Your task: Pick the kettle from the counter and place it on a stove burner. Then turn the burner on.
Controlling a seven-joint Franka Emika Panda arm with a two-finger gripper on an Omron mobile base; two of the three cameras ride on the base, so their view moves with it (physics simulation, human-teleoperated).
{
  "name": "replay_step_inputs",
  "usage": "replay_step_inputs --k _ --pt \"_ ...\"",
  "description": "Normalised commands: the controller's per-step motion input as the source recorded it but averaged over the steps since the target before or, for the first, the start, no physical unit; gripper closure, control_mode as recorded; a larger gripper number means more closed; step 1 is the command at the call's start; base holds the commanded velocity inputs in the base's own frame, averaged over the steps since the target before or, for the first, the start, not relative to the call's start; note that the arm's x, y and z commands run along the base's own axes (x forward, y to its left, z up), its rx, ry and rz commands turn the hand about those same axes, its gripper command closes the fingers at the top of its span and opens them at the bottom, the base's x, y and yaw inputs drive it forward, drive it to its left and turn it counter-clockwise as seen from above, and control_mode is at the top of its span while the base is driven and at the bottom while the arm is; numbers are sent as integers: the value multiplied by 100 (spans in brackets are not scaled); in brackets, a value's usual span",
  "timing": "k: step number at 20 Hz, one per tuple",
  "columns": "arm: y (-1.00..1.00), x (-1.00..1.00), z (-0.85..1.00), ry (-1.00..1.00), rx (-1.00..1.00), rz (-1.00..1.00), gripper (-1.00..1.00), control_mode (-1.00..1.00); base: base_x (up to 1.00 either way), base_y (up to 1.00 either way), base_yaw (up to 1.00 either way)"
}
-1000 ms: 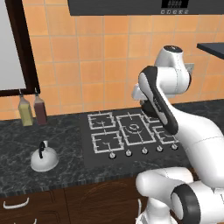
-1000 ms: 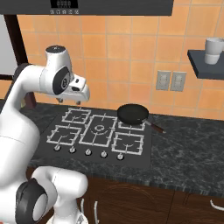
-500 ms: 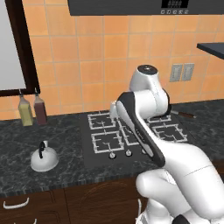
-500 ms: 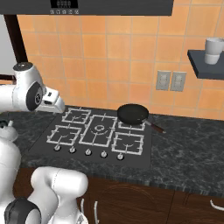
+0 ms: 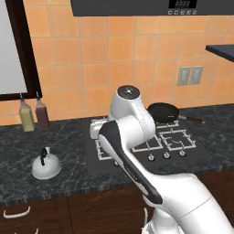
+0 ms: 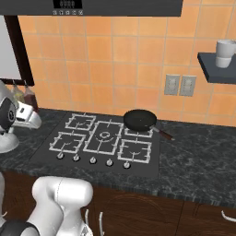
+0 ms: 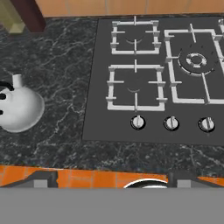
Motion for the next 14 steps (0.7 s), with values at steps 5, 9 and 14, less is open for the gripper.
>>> replay_step_inputs --k 5,9,14 --pt "86 -18 -11 1 11 0 -100 -100 0 0 0" --pt "78 -1 -10 5 13 2 -100 -100 0 0 0" --pt "87 0 -36 6 3 4 -100 -100 0 0 0"
